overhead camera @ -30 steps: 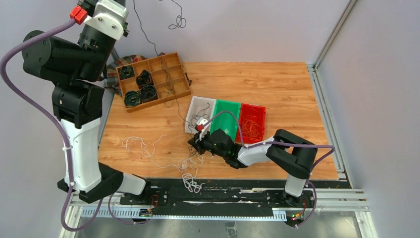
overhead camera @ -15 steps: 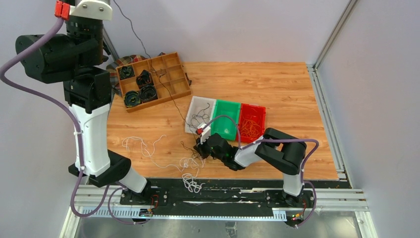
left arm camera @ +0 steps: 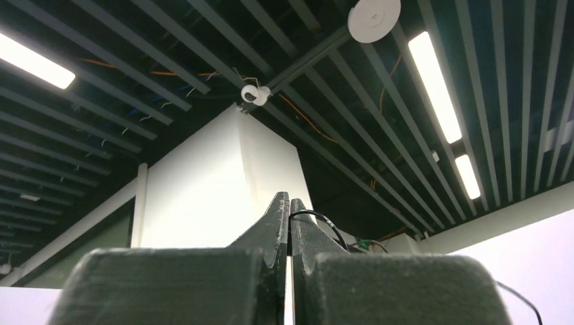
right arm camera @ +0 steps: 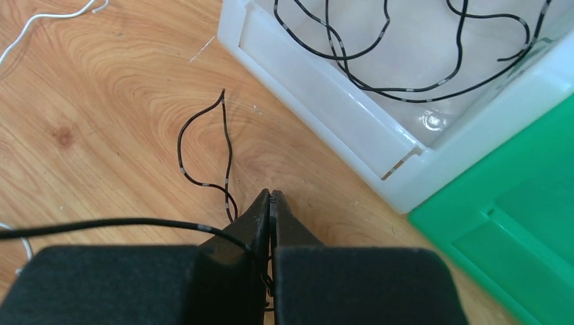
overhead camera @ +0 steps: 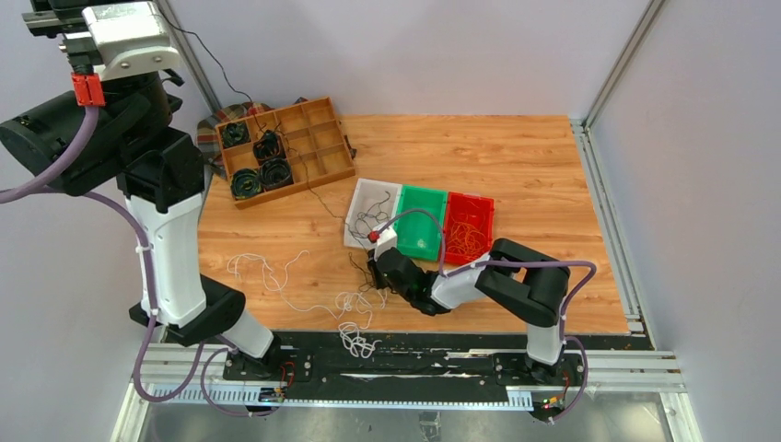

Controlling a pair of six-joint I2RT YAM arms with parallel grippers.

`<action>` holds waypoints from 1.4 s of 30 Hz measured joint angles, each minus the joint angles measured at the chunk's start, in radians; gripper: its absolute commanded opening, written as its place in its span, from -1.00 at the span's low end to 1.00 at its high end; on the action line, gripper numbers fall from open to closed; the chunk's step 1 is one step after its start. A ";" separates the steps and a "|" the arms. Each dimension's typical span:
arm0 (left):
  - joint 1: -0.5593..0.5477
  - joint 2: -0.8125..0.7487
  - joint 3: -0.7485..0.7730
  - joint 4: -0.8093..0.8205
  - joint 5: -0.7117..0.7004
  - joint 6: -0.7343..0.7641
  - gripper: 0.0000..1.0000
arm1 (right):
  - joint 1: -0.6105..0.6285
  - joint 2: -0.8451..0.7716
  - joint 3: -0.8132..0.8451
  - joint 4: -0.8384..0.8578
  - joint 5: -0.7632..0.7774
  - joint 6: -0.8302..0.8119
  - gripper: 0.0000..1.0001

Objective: Untangle the cables
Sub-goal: Untie the cable, then place the cable in the bin.

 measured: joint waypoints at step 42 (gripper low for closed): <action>-0.043 -0.406 -1.241 -0.568 0.163 -0.156 -0.99 | -0.207 -0.679 -0.234 -0.078 -0.003 -0.287 0.22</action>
